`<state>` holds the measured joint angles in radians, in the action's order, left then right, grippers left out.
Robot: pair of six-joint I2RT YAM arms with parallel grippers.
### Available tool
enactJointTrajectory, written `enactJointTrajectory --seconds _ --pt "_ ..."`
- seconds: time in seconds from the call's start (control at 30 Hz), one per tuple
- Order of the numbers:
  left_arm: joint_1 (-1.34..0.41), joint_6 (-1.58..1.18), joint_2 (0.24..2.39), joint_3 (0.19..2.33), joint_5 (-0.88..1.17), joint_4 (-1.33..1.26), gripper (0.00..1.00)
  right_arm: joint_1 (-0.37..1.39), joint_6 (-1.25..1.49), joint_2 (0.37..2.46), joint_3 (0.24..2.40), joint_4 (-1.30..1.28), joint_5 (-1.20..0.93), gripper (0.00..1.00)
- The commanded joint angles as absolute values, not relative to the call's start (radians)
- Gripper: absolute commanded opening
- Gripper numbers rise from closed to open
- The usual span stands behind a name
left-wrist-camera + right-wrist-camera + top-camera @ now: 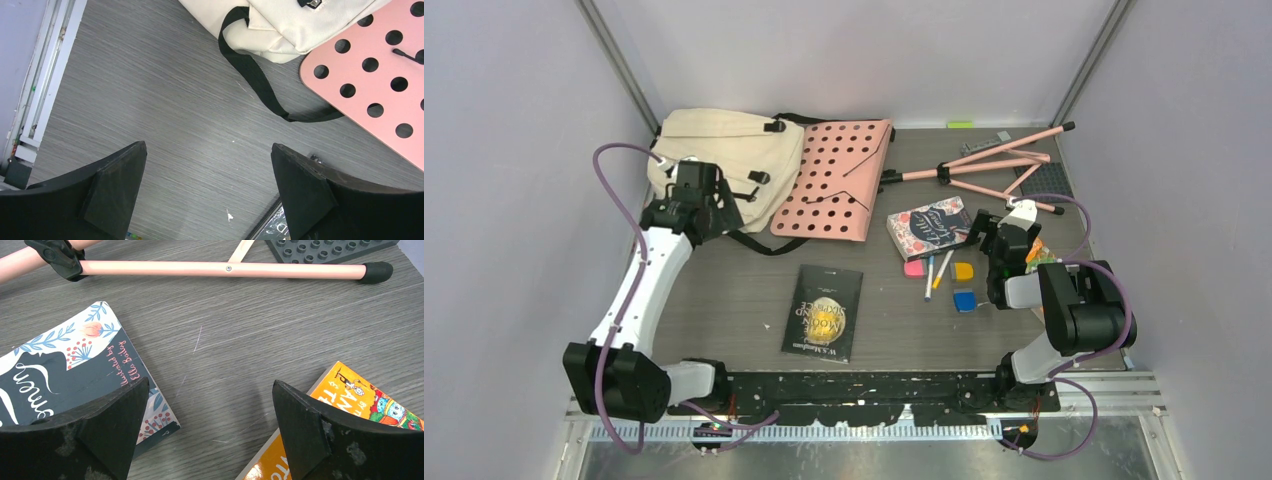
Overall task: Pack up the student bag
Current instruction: Adjust the student bag at the center of the board.
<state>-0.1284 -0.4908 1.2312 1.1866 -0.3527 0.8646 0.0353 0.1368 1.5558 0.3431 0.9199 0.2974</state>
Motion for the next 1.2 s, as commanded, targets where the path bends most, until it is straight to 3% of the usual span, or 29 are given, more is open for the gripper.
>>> enactJointTrajectory --seconds 0.0,0.27,0.53,1.17 --pt "-0.123 -0.528 1.257 1.246 -0.382 0.893 0.98 0.031 0.127 1.553 0.339 0.983 0.318 1.00" --pt "-0.108 -0.551 1.370 1.307 -0.332 0.800 0.98 0.032 0.127 1.554 0.339 0.983 0.319 1.00" --pt "0.092 -0.788 1.539 1.308 -0.088 0.571 0.98 0.031 0.127 1.555 0.339 0.982 0.318 1.00" --pt "0.242 -1.037 1.911 1.364 -0.104 0.361 0.99 0.032 0.128 1.555 0.339 0.982 0.318 1.00"
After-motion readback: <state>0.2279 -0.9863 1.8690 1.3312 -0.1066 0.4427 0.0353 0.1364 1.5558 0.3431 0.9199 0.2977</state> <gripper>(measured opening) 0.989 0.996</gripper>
